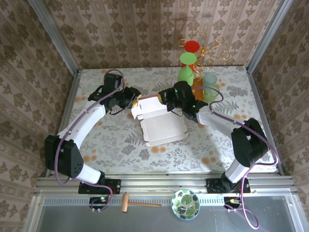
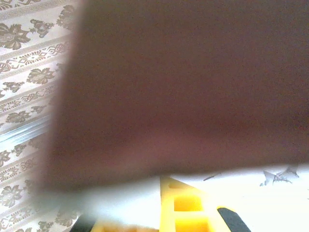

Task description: Fold the paper box

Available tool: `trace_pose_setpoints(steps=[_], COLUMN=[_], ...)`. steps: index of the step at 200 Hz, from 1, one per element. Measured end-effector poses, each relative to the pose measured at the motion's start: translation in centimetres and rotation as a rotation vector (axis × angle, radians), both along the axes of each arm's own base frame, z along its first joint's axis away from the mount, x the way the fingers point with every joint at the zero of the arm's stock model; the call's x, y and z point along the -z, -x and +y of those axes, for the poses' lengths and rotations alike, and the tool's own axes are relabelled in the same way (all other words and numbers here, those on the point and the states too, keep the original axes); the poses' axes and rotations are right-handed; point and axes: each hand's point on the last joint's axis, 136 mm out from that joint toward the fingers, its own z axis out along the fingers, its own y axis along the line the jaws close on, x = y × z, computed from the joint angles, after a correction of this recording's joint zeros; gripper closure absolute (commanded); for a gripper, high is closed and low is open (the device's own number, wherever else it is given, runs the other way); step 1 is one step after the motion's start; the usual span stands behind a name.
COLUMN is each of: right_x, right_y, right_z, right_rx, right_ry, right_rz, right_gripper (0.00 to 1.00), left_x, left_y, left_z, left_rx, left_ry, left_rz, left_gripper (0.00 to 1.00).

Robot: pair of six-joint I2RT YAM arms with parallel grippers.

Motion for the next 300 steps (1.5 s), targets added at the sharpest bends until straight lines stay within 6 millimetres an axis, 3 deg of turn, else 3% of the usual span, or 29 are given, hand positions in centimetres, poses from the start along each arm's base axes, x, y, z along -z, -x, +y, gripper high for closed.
trace_pose_setpoints(steps=[90,146,173,188,200,223,246,265,281,300], right_x=[-0.2,0.0,0.3,0.2,0.1,0.4,0.6,0.4,0.3,0.7], right_y=[-0.1,-0.2,0.0,0.1,0.0,0.1,0.4,0.6,0.6,0.6], right_z=[0.1,-0.1,0.0,0.1,0.1,-0.1,-0.6,-0.9,-1.1,-1.3], right_rx=[0.005,0.02,0.02,0.019,0.021,0.036,0.055,0.068,0.077,0.088], right_ry=[-0.013,-0.022,-0.023,-0.028,-0.033,-0.041,-0.043,-0.053,-0.063,-0.068], right_rz=[-0.009,-0.004,0.006,0.004,0.003,0.022,0.052,0.069,0.081,0.104], right_gripper=[1.0,1.0,1.0,1.0,1.0,1.0,1.0,1.0,1.0,1.0], left_x=[-0.6,0.1,0.2,-0.1,-0.6,-3.0,-4.7,-1.6,4.1,12.5], left_y=[-0.5,-0.4,-0.3,-0.2,-0.1,0.0,0.8,2.4,3.7,5.9], left_z=[-0.4,-0.3,-0.1,0.1,0.6,2.9,7.0,10.5,11.8,11.8], left_rx=[-0.003,-0.02,-0.028,-0.033,-0.04,-0.078,-0.155,-0.242,-0.293,-0.324], left_ry=[0.029,0.039,0.041,0.04,0.04,0.024,0.006,-0.003,0.016,0.049], left_rz=[-0.027,-0.009,-0.011,-0.025,-0.045,-0.132,-0.217,-0.204,-0.129,0.032], left_gripper=[0.72,1.0,1.0,0.68,0.56,0.58,0.75,0.95,1.0,1.0])
